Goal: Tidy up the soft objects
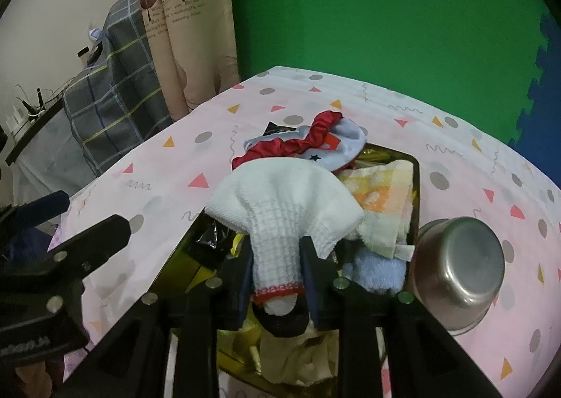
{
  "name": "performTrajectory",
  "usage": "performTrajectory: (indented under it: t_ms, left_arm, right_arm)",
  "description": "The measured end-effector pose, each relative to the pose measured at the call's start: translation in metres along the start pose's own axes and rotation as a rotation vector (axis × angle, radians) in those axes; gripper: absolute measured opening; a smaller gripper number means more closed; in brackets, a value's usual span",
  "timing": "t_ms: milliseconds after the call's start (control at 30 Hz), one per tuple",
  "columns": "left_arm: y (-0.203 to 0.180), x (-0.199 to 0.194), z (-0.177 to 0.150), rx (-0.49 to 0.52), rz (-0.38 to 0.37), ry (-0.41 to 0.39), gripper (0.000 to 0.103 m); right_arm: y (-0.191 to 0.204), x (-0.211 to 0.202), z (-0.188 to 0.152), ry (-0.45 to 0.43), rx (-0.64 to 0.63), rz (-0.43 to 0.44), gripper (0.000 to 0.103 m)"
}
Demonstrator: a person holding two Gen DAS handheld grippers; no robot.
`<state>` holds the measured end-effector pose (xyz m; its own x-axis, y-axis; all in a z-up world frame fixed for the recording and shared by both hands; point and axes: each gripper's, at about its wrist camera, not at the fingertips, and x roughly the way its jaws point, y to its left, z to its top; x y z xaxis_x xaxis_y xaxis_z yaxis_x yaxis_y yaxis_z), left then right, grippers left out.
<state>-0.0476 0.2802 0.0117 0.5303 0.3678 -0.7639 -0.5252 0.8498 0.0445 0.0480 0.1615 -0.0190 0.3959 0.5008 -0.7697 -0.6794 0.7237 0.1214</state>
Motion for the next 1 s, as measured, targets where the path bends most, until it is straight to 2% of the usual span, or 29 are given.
performTrajectory:
  t_ms: [67,133,233,600,1000]
  left_arm:
    - [0.000,0.000,0.000,-0.007,-0.008,0.002,0.089]
    - [0.000,0.001,0.000,-0.021,-0.019,0.008,0.089]
    - [-0.001,0.001,-0.001,-0.024,-0.032,0.020,0.089]
    - [-0.012,-0.005,-0.003,-0.018,-0.041,0.017,0.089]
    - [-0.028,-0.012,-0.006,0.019,-0.045,0.011,0.089]
  right_arm:
    - [-0.002,-0.005,-0.003,0.003,0.009,0.008,0.034]
    - [-0.005,-0.010,-0.006,0.000,0.017,0.015,0.046]
    - [-0.009,-0.019,-0.013,-0.005,0.027,0.012,0.050]
    - [-0.018,-0.069,-0.042,-0.070,0.061,-0.086,0.054]
    - [-0.019,-0.078,-0.060,-0.044,0.055,-0.112,0.054]
